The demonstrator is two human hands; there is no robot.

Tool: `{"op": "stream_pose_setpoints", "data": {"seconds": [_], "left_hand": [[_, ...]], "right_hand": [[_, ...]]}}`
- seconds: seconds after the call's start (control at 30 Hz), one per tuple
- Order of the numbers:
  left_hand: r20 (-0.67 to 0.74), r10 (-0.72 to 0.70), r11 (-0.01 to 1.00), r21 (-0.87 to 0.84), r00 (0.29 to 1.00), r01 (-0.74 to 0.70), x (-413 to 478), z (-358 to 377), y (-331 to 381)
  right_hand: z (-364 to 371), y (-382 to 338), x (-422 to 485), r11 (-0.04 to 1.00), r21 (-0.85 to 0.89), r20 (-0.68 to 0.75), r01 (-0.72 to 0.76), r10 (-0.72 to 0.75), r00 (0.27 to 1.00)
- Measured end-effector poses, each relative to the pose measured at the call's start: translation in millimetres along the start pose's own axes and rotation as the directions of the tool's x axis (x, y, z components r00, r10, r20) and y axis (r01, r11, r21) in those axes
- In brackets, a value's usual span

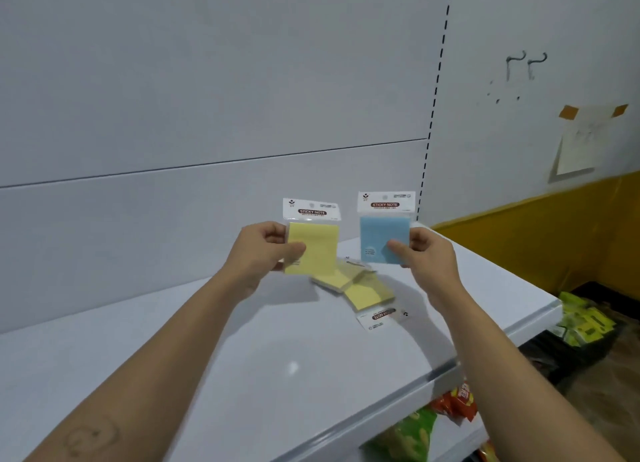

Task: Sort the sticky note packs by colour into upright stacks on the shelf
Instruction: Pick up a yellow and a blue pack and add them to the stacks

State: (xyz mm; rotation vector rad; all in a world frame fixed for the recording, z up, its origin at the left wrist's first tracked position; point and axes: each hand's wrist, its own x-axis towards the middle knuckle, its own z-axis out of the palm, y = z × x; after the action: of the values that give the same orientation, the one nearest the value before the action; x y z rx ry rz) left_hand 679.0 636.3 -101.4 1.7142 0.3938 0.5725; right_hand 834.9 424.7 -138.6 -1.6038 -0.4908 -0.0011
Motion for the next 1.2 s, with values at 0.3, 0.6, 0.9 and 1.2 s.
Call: {"op": "stream_pose_setpoints", "data": {"seconds": [0.3, 0.6, 0.9, 1.2], "left_hand": [[-0.205, 0.037, 0.995, 0.095, 0.978, -0.018, -29, -111, 5], [-0.404, 0.048, 0.993, 0.118, 0.913, 0.001, -89, -247, -2], [-0.548, 0.033, 0.993, 0.116, 0.836, 0.037, -151, -367, -18], [-0.615, 0.048, 0.994, 0.106, 0.787, 0.023, -207, -455, -42]], "right_hand": [[103, -48, -6, 0.996, 0.041, 0.221, 0.073, -0.081, 0.972], [231, -96, -49, 0.986, 0.08, 0.392, 0.145, -0.165, 0.905], [345, -127, -102, 0.983, 0.078, 0.487, 0.163, -0.181, 0.855], [437, -155, -172, 0.984, 0.094, 0.554, 0.151, -0.177, 0.813]]}}
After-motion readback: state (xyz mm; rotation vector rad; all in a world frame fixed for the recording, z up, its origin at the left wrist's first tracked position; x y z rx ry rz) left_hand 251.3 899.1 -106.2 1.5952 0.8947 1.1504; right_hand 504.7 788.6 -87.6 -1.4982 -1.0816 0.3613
